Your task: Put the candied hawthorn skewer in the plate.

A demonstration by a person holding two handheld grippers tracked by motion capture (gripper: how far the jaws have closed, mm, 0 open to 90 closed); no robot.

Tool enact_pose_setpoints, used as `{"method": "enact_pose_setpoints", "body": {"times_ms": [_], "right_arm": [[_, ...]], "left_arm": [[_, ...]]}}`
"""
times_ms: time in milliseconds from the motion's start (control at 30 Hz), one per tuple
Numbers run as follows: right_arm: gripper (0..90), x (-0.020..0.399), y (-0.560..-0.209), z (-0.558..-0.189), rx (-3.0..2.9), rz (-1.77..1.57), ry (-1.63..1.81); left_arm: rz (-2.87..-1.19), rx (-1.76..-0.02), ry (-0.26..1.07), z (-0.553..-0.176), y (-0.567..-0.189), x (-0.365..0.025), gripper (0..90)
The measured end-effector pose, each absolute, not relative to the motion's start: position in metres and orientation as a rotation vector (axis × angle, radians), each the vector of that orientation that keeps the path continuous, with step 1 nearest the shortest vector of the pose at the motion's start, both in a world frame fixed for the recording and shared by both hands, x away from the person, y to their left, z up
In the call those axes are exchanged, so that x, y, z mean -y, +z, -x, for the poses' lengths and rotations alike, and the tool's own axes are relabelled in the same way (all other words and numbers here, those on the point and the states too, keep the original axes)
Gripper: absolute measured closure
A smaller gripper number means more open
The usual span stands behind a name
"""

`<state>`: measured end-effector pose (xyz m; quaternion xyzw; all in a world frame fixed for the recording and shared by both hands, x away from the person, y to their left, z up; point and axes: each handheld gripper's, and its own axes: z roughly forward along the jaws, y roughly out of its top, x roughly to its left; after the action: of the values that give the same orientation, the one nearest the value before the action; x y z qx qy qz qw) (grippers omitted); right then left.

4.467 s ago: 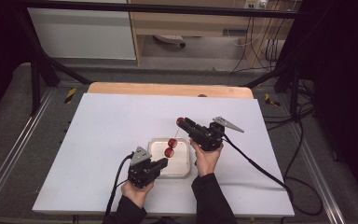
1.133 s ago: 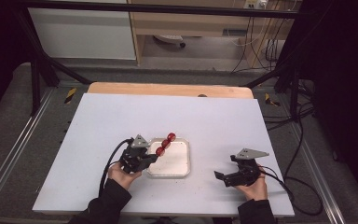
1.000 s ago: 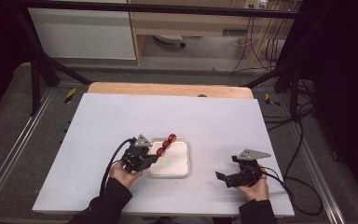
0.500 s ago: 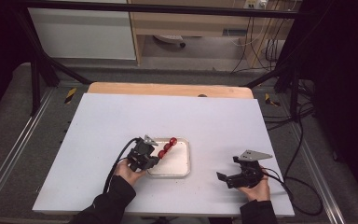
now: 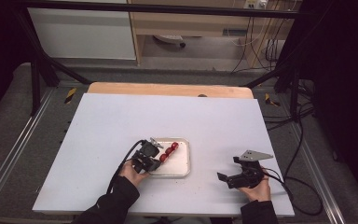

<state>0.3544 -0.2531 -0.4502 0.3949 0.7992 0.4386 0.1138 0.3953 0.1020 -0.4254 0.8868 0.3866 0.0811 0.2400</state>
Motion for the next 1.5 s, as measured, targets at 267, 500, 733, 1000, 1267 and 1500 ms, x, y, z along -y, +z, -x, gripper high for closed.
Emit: {"method": "enact_pose_setpoints", "body": {"times_ms": [267, 500, 733, 1000, 1267, 1500], "right_arm": [[0.5, 0.253, -0.451, -0.355, -2.344, -1.158, 1.282], [0.5, 0.252, -0.452, -0.355, -2.347, -1.165, 1.279], [0.5, 0.251, -0.452, -0.355, -2.347, -1.17, 1.278], [0.4, 0.251, -0.453, -0.355, -2.355, -1.166, 1.269], [0.3, 0.25, -0.455, -0.356, -2.368, -1.168, 1.247], [0.3, 0.249, -0.457, -0.355, -2.383, -1.174, 1.223]], "left_arm": [[-2.41, -1.053, 0.229, -0.396, -0.425, -0.104, 81.2], [-2.345, -0.977, 0.239, -0.39, -0.417, -0.119, 52.9], [-2.291, -0.95, 0.286, -0.38, -0.408, -0.142, 25.2], [-2.245, -0.918, 0.303, -0.366, -0.412, -0.179, 14.1], [-2.194, -0.921, 0.297, -0.352, -0.424, -0.218, 12.4], [-2.125, -0.941, 0.289, -0.345, -0.436, -0.247, 12.0]]}}
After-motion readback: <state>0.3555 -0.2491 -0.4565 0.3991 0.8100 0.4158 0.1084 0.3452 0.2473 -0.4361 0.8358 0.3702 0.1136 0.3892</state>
